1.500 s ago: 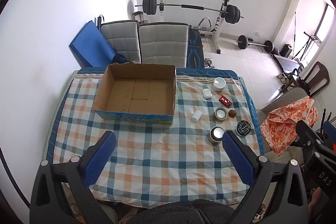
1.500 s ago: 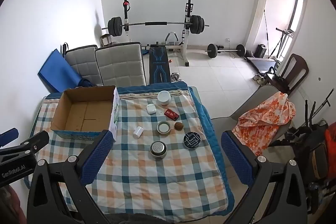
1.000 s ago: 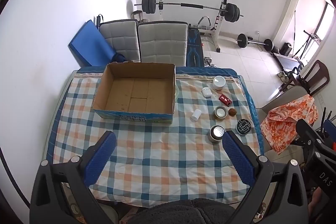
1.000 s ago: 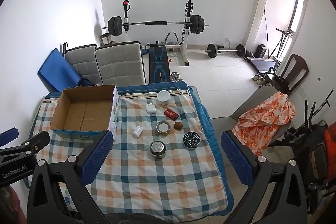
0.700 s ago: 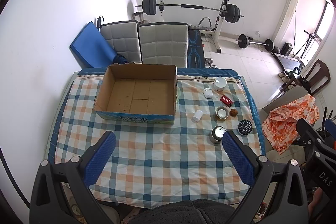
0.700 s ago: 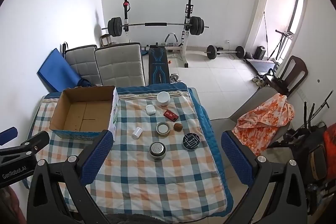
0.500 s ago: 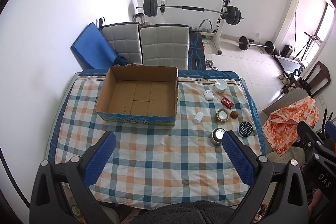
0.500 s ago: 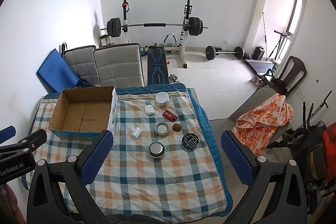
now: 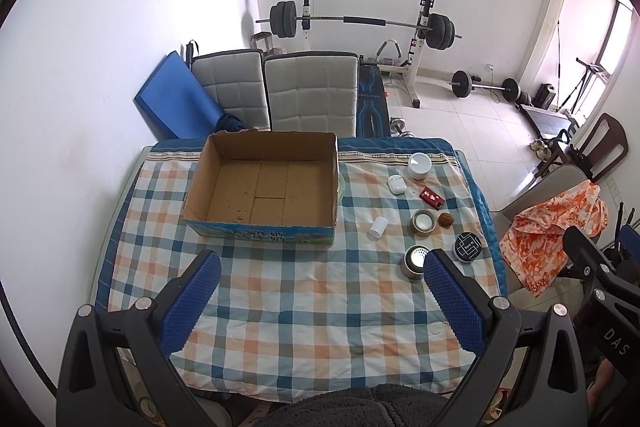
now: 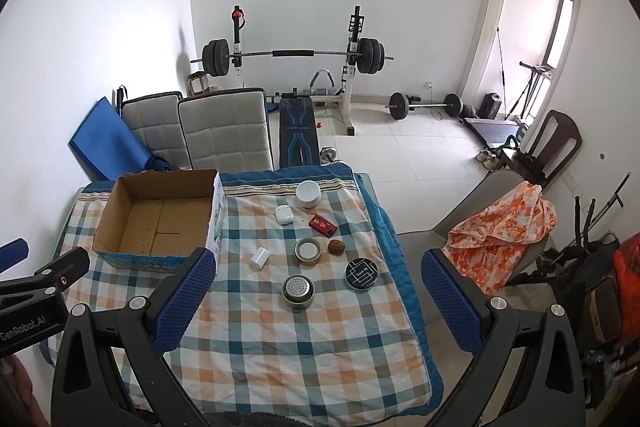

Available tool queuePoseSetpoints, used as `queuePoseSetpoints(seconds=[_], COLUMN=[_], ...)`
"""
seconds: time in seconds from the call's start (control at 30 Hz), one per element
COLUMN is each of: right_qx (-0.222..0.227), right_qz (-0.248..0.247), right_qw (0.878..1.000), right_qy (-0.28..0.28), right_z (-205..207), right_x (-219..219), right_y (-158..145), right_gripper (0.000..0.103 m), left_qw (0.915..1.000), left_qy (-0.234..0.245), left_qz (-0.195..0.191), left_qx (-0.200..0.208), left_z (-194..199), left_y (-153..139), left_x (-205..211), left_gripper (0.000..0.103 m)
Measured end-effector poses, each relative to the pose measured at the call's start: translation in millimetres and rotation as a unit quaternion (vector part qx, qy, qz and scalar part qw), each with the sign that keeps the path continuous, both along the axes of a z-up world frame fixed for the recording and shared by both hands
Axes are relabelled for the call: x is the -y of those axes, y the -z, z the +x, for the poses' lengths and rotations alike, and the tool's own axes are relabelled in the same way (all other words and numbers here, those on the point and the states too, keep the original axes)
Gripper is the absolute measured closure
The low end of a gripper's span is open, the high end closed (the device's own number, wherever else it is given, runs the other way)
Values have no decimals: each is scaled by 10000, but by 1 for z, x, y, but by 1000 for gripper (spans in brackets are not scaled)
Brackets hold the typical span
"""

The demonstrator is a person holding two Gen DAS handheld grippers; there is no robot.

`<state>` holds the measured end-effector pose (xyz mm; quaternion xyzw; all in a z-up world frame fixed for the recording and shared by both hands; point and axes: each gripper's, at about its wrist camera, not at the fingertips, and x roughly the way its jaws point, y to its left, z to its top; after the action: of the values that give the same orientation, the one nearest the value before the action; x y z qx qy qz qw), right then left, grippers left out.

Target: Organize rigid objects

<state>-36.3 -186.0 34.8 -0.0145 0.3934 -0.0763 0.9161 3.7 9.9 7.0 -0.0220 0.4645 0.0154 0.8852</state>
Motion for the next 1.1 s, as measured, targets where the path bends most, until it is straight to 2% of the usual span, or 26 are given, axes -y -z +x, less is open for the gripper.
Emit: queuePoseSetpoints(seconds=[1.1], right_qx=[-4], right_qz=[9], right_qw=[10000], right_qy=[-59], right_z=[7], right_x=[-3], right_y=[-2], right_gripper=[0], left_qw=[10000], left_qy=[-14], left_qz=[45], left_qx=[38], left_z=[-5], left_y=[1], left_x=[4], left_gripper=[0])
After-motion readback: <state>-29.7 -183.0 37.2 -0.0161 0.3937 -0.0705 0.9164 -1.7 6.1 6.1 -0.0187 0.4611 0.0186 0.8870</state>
